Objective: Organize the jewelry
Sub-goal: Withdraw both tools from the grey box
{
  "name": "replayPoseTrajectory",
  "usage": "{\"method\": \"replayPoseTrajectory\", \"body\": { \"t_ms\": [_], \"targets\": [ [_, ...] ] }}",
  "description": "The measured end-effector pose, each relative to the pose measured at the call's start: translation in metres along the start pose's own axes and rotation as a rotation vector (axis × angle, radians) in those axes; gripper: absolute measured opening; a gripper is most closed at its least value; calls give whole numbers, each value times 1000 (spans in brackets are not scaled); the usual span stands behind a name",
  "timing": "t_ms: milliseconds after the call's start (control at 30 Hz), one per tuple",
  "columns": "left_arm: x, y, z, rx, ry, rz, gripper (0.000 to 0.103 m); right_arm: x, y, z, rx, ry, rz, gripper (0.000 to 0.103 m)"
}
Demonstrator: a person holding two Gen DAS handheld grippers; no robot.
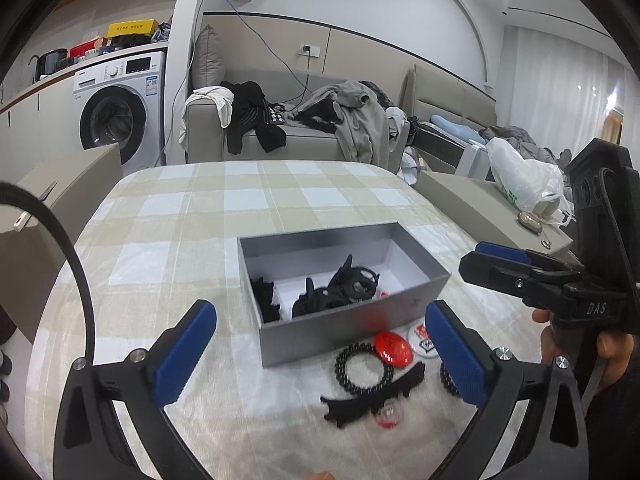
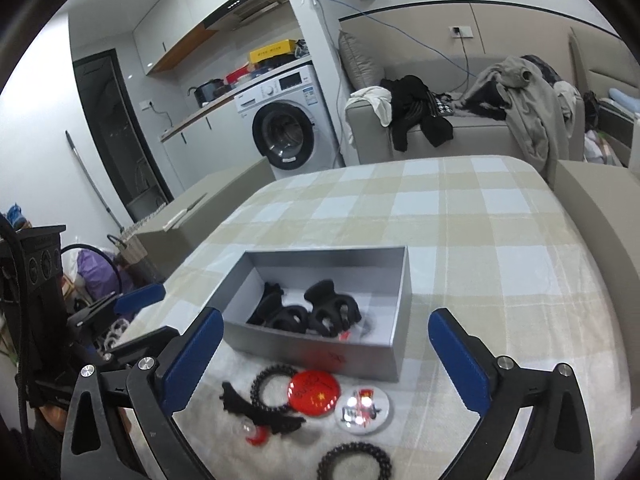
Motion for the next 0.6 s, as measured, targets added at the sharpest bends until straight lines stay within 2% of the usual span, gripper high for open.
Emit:
{"method": "replayPoseTrajectory", "body": {
  "t_ms": [167, 367, 600],
  "targets": [
    [-4, 14, -6, 7, 10, 20, 102, -8, 19, -3, 66, -44, 55, 103],
    [5, 29, -18, 45, 15, 75, 102, -5, 39, -8, 22, 34, 78, 103],
    [10, 42, -25, 68, 24, 110, 102, 1, 57, -8, -26, 65, 118, 103]
  ]
}}
Point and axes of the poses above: each gripper's, at about its wrist camera, not at the fingertips, and x roughly the way its jaws point, z to its left, y to its underside, the point moved 7 cm from there along x, roughly the way its jaws point, and after that the axes turned 3 degrees about x, right-handed, at the moved point
